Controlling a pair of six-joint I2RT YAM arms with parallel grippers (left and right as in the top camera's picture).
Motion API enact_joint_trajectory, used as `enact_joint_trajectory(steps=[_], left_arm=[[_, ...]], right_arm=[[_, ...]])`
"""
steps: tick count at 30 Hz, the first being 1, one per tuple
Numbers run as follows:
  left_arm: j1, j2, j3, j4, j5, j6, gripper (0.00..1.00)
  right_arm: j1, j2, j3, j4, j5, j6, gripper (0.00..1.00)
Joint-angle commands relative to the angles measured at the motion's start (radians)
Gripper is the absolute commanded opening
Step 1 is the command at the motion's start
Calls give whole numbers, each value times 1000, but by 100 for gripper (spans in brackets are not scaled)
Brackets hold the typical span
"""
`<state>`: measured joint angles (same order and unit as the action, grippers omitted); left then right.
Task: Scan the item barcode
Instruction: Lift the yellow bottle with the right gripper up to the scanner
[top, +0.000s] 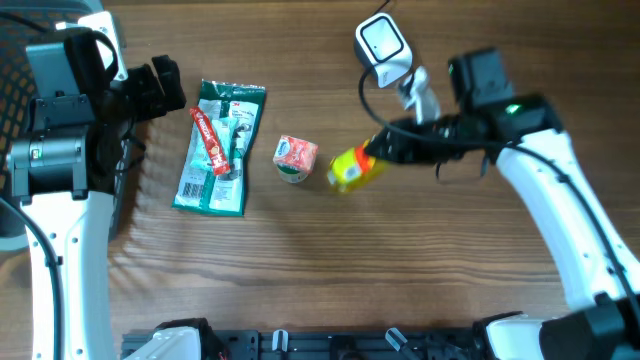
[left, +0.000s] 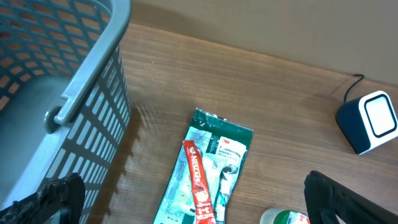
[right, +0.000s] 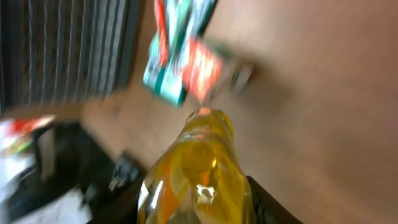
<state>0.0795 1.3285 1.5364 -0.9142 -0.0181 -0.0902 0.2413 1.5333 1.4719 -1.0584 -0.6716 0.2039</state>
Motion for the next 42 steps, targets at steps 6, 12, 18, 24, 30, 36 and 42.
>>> enact_joint_trajectory(steps=[6, 12, 18, 24, 30, 36, 42], left_arm=[[4, 2, 8, 3, -6, 8, 100], [4, 2, 8, 3, -6, 8, 100], [4, 2, 8, 3, -6, 8, 100], [4, 2, 8, 3, -6, 8, 100], [4, 2, 8, 3, -6, 8, 100], [4, 2, 8, 3, -6, 8, 100], [4, 2, 8, 3, -6, 8, 100]], right_arm=[[74, -10, 333, 87, 770, -47, 22], [256, 160, 332, 258, 1227, -161, 23], [339, 416, 332, 500, 1593, -357, 24], [353, 616, 332, 788, 1739, -651, 23], [353, 710, 332, 1025, 1747, -858, 24], [350, 742, 332, 1051, 1680, -855, 23], [341, 774, 325, 1067, 1664, -855, 24]])
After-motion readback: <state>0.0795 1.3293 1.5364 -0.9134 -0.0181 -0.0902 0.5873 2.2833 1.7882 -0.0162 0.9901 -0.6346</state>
